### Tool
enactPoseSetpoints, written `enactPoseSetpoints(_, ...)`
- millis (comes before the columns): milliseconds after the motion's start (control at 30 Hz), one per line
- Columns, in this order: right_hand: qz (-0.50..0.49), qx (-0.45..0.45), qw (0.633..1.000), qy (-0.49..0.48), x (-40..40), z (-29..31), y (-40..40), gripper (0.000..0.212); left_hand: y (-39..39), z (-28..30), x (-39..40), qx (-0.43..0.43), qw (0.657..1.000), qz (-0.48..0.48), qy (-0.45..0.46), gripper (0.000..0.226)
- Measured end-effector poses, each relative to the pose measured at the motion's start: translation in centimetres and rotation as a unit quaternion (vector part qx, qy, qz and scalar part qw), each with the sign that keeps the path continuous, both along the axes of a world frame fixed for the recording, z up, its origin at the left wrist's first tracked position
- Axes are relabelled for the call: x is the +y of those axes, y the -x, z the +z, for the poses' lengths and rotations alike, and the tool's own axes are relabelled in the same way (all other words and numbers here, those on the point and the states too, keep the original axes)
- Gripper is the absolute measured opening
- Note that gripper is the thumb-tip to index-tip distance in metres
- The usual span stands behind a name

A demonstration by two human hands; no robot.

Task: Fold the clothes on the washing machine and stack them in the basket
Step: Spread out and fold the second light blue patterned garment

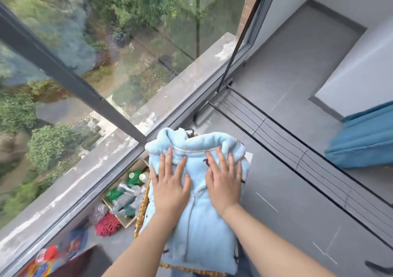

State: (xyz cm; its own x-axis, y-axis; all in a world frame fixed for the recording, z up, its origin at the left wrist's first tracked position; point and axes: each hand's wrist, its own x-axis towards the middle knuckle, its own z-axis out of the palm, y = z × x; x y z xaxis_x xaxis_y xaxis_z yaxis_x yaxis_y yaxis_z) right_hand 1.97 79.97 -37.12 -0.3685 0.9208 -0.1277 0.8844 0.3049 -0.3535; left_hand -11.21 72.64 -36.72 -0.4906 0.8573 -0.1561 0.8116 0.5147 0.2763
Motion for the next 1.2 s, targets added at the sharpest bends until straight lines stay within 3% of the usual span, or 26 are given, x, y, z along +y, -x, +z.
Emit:
enactPoseSetpoints(300, -0.001, 0.023, 0.992, -0.123, -0.6, -6.3, -0.8, 0.051, -1.3, -6.0, 0.1, 0.070, 0.991, -0.014, -0.112, 0.059)
enactPoseSetpoints(433, 0.002, 0.028, 0.989, -0.142, -0.9, -7.8, -0.5, 0.050, -1.1, -7.6, -0.1, 0.075, 0.982, -0.019, -0.173, 0.054)
enactPoseSetpoints(533, 0.016, 0.025, 0.991, -0.127, -1.0, -7.6, -0.9, 0.050, -1.4, -7.6, -0.2, 0.071, 0.983, -0.016, -0.170, 0.054)
enactPoseSetpoints(733, 0.037, 0.000, 0.999, -0.032, -0.7, -4.4, -1.5, 0.048, -2.0, -4.1, -0.4, 0.004, 0.996, 0.018, -0.084, 0.053)
enactPoseSetpoints(833, 0.048, -0.011, 0.999, 0.004, 0.2, -1.9, -1.9, 0.045, -3.3, 0.3, -0.2, -0.128, 0.988, 0.077, -0.036, 0.056)
enactPoseSetpoints(900, 0.043, -0.012, 0.999, 0.007, 0.3, 0.2, -2.3, 0.045, -4.0, 3.3, -1.2, -0.280, 0.952, 0.112, -0.054, 0.051)
enactPoseSetpoints(933, 0.047, -0.008, 0.999, -0.011, 0.4, 1.2, -2.5, 0.046, -4.4, 5.1, -2.1, -0.362, 0.917, 0.143, -0.090, 0.039)
enactPoseSetpoints(1000, 0.057, 0.011, 0.996, -0.060, 1.0, 3.1, -3.0, 0.047, -5.0, 7.9, -4.5, -0.505, 0.803, 0.260, -0.179, 0.022)
enactPoseSetpoints(1033, 0.060, 0.025, 0.994, -0.082, 1.3, 4.2, -3.3, 0.046, -5.2, 8.5, -6.2, -0.530, 0.750, 0.330, -0.219, 0.020)
enactPoseSetpoints(1067, 0.069, 0.041, 0.991, -0.103, 1.8, 5.1, -3.5, 0.045, -5.2, 8.7, -7.9, -0.519, 0.713, 0.395, -0.257, 0.019)
enactPoseSetpoints(1200, 0.115, 0.098, 0.984, -0.093, 4.5, 7.4, -2.7, 0.030, -6.2, 6.1, -13.7, -0.341, 0.683, 0.607, -0.221, 0.021)
